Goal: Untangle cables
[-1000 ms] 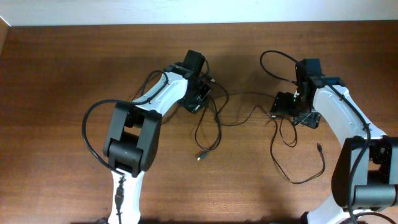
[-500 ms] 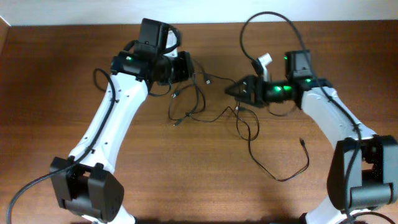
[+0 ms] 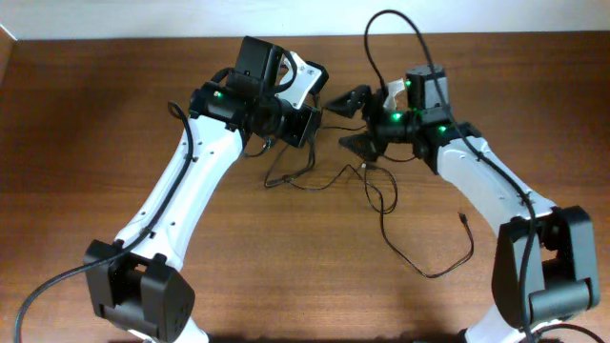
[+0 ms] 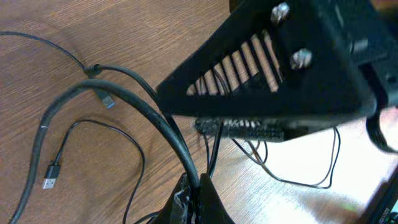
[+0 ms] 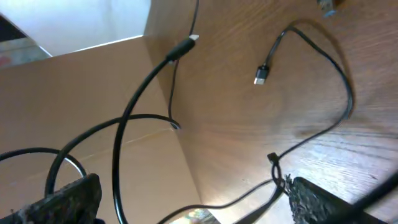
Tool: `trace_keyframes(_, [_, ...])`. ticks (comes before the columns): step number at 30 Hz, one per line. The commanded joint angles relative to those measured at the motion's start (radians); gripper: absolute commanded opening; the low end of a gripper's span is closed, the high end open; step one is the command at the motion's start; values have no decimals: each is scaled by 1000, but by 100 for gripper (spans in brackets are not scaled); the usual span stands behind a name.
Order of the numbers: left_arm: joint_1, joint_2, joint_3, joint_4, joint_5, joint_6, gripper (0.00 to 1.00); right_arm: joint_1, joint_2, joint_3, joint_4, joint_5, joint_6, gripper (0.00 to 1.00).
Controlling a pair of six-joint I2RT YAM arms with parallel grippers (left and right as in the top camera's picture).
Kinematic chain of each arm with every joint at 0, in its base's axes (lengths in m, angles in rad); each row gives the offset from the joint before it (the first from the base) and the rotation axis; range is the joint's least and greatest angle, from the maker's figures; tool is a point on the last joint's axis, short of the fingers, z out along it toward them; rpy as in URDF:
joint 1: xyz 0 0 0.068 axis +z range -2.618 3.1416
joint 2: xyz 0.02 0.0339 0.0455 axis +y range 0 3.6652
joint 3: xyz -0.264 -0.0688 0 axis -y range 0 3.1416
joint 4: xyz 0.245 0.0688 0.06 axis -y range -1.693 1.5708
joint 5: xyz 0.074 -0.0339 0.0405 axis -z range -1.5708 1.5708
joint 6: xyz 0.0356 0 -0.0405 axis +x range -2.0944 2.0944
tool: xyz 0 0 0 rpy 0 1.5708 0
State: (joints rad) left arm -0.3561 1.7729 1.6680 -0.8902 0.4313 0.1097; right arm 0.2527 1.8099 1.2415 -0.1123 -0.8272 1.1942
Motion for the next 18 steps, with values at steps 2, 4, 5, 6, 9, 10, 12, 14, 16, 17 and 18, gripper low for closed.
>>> trace_keyframes(2, [3,1,2,-2,31,51,0,53,-18,8,58,90,80,80])
trace_keyframes(4, [3,1,2,-2,44,65,0,67,-11,8,57,106,80,43])
trace_keyframes(5, [3,1,2,-1,44,65,0,75,-4,8,55,103,78,12])
trace_keyframes(6, [6,1,2,-1,42,65,0,81,0,8,33,106,77,4])
trace_keyframes(9, [82,1,2,12,-100,-57,0,66,3,8,-234,207,-177,4])
trace_keyframes(10, [124,1,2,29,-160,-168,0,42,3,8,-390,311,-247,4])
trace_keyframes(12, [248,1,2,75,-193,-458,0,-9,3,8,-583,500,-303,4])
trace_keyframes(14, [413,1,2,87,-192,-762,0,-125,3,8,-734,690,-351,4])
trace_keyframes(16, [550,1,2,77,-187,-840,0,-251,3,8,-780,765,-406,4])
trace_keyframes(17, [612,1,2,60,-185,-851,0,-327,3,7,-783,765,-444,4])
trace_keyframes(18, [678,1,2,30,-185,-851,0,-403,3,8,-782,764,-478,4])
